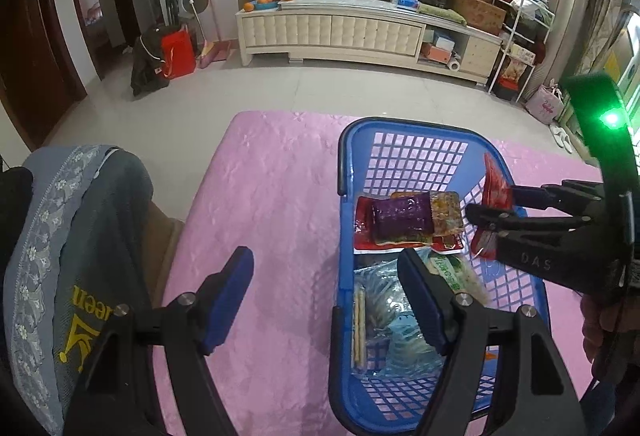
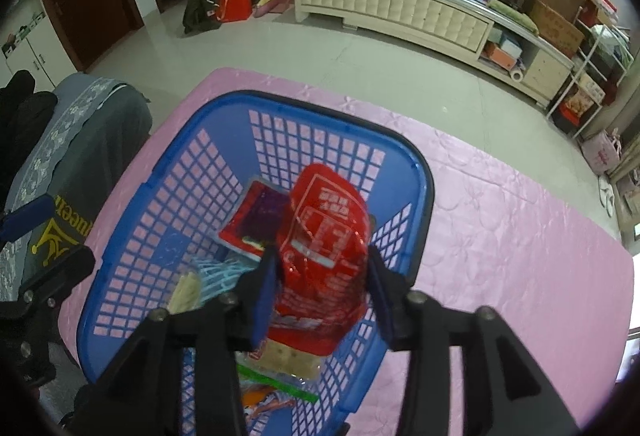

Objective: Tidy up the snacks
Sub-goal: 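Carry the red packet into the basket and open the right gripper, then move the right gripper to the blue Doublemint gum box and grasp it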

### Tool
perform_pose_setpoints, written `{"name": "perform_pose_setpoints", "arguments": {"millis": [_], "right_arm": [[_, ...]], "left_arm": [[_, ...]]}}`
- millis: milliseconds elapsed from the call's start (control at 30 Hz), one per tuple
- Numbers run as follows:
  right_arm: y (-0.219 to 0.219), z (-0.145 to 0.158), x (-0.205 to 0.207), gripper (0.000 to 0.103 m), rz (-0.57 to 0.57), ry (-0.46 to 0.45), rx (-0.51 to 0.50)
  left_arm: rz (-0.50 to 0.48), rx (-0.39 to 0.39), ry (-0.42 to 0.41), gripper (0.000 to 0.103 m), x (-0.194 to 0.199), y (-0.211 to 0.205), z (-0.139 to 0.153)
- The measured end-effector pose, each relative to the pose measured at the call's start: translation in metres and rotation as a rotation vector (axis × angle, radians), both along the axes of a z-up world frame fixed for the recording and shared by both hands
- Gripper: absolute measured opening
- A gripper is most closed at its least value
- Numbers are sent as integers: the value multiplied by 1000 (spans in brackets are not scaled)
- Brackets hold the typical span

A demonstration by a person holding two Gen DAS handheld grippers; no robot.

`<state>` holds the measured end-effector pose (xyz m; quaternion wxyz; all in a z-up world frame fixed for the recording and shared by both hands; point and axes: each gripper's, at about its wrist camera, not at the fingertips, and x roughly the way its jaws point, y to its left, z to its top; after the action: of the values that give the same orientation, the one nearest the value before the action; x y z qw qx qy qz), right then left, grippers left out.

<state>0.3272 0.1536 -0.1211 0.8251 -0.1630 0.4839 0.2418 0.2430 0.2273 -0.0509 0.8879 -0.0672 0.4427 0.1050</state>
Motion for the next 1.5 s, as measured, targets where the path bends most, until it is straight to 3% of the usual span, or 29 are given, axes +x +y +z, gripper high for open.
{"name": "perform_pose_setpoints", "arguments": {"millis": [100, 167, 333, 500, 733, 800, 833, 867, 1167, 1233, 1300, 1500], "right_arm": [[-4, 9, -3, 66, -3, -31, 15], [-8, 19, -7, 79, -21, -64, 3], [-27, 44, -24, 81, -21, -78, 47], [-46, 64, -43, 82, -32, -115, -8], [-88, 82, -61, 82, -60, -118, 29], [-102, 85, -66, 82, -70, -109, 43], [-108, 85, -68, 82, -73, -106, 49], [-115, 86, -70, 82, -79, -105, 53], [-190, 91, -87, 83, -143, -119, 73], [-206, 89, -93, 84, -144, -143, 66], [-223, 83, -101, 85, -138, -169, 54], [-279, 58, -123, 88, -148, -203, 73]], "left_arm": [[-2, 29, 1, 72, -5, -7, 1], [-6, 24, 0, 72, -8, -9, 4], [-27, 18, -26, 72, -21, -20, 18], [-44, 31, -56, 72, -32, -36, 38], [-53, 29, -67, 72, -51, -56, 58], [-56, 15, -68, 74, -56, -61, 62], [-57, 22, -70, 83, -59, -67, 64], [-57, 32, -75, 85, -60, -71, 66], [-131, 38, -106, 87, -70, -127, 65], [-148, 36, -121, 91, -73, -141, 62], [-150, 30, -140, 103, -79, -156, 56], [-177, 21, -161, 103, -96, -196, 30]]}}
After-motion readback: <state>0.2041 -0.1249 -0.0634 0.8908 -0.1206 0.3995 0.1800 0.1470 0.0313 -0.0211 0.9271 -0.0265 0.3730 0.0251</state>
